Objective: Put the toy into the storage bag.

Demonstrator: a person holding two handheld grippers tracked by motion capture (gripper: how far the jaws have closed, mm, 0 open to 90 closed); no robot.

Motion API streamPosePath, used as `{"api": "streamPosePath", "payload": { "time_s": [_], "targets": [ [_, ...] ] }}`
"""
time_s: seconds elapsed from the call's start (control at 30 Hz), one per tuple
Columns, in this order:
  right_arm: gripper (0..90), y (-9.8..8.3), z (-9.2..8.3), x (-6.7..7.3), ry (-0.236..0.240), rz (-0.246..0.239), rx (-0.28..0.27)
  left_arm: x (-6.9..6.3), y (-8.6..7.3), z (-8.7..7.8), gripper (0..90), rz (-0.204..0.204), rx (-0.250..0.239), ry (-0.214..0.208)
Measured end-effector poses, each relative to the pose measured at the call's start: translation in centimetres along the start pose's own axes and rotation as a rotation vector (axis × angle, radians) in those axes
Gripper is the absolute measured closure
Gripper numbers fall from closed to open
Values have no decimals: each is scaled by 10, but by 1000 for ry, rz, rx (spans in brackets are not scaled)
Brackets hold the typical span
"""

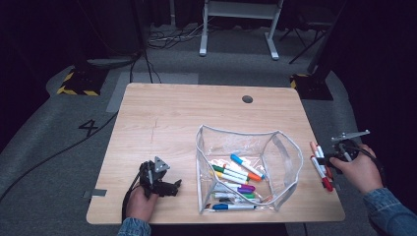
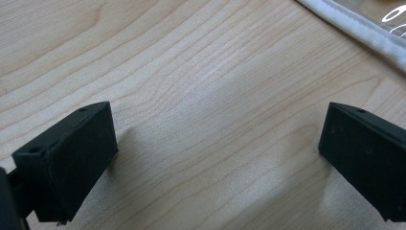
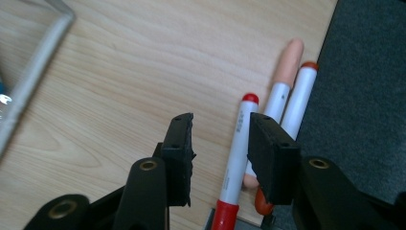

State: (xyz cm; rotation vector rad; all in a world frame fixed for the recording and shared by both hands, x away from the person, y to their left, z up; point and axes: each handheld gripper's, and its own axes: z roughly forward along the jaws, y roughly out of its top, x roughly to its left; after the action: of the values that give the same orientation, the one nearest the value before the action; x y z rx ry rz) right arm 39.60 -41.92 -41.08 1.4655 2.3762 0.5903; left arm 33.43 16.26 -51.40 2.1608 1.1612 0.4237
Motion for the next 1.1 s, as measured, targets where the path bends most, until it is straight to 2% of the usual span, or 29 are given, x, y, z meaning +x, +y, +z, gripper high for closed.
{"api": "streamPosePath", "payload": {
  "time_s": [0.2, 0.4, 0.57, 0.63, 0.7, 0.8, 1.03, 1.1],
  "targets": [
    [616, -17, 21, -4, 15, 27, 56, 0, 0, 0, 0, 0, 0, 0],
    [627, -28, 34, -4, 33, 38, 103, 0, 0, 0, 0, 0, 0, 0],
    [630, -28, 35, -2, 29, 32, 87, 0, 0, 0, 0, 0, 0, 0],
    [634, -26, 33, -1, 7, 19, 64, 0, 0, 0, 0, 0, 0, 0],
    [622, -25, 31, 0, -20, 12, 77, 0, 0, 0, 0, 0, 0, 0],
    [633, -28, 36, -1, -14, 30, 115, 0, 0, 0, 0, 0, 0, 0],
    [768, -33, 48, 2, 6, 42, 159, 0, 0, 0, 0, 0, 0, 0],
    [771, -32, 49, 4, 4, 48, 161, 0, 0, 0, 0, 0, 0, 0]
  ]
}}
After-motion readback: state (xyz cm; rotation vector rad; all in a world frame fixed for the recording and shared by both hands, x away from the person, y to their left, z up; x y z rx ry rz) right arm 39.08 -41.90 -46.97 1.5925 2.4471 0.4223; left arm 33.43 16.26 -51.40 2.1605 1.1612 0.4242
